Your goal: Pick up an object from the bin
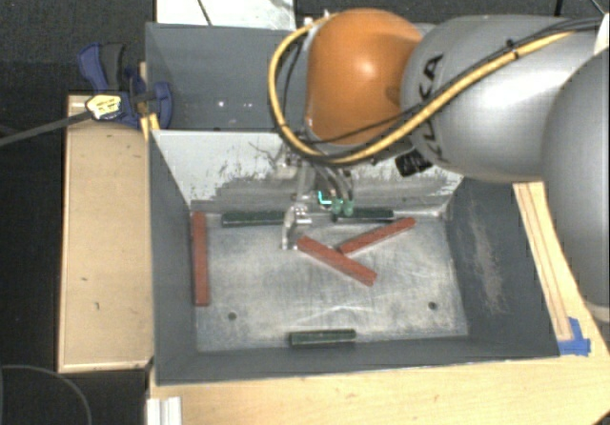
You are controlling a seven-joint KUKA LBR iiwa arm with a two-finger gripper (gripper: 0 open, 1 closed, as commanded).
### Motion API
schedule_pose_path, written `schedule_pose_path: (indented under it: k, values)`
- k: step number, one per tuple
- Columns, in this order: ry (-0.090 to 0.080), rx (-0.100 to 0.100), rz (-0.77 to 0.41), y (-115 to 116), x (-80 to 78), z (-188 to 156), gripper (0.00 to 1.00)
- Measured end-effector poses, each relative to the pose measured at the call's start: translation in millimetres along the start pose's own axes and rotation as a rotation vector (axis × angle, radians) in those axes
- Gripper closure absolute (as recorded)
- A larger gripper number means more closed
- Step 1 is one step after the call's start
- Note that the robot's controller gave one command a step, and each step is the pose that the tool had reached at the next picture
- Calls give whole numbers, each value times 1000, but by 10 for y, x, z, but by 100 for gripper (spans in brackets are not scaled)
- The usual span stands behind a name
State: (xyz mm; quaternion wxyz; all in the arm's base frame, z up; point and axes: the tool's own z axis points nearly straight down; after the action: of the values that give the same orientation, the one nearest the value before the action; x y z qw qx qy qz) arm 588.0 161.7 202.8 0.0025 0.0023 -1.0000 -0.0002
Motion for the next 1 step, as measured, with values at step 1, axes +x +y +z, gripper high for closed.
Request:
schedule_pose_path:
  k: [1]
  values:
    - [-8, -1, 4, -8, -18, -47, 0]
